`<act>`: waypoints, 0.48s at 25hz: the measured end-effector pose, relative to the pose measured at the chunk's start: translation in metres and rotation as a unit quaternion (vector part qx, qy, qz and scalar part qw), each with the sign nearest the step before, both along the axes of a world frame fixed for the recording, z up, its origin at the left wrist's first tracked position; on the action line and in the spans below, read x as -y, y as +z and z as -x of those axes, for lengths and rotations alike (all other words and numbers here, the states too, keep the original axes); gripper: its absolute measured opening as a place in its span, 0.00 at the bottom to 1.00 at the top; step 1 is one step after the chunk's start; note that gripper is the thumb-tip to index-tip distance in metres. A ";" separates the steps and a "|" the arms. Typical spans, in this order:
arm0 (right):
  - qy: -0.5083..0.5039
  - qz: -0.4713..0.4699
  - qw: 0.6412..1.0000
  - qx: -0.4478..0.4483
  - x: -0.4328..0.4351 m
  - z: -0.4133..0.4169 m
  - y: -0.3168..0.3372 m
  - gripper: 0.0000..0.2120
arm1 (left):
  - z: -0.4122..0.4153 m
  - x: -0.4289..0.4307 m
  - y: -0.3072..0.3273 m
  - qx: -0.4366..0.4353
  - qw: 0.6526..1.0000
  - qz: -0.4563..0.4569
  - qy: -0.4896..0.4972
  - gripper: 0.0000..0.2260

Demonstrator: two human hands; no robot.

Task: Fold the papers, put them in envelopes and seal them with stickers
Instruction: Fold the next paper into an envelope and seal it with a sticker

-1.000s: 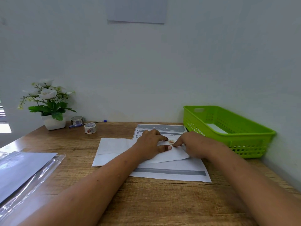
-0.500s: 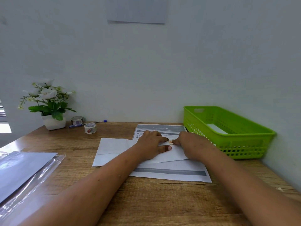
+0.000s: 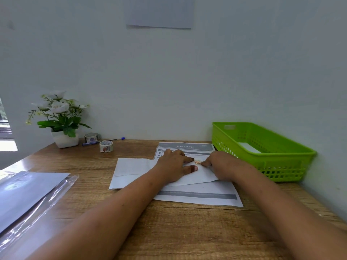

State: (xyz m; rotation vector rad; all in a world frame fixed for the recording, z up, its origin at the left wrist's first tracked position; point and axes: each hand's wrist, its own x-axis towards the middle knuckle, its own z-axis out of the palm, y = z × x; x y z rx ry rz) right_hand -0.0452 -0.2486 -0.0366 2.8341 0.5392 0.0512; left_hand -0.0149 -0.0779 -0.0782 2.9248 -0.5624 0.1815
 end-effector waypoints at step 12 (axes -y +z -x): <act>-0.040 -0.156 0.983 -0.084 0.007 0.013 0.015 0.18 | 0.025 -0.017 0.025 0.031 0.991 -0.001 0.133 0.31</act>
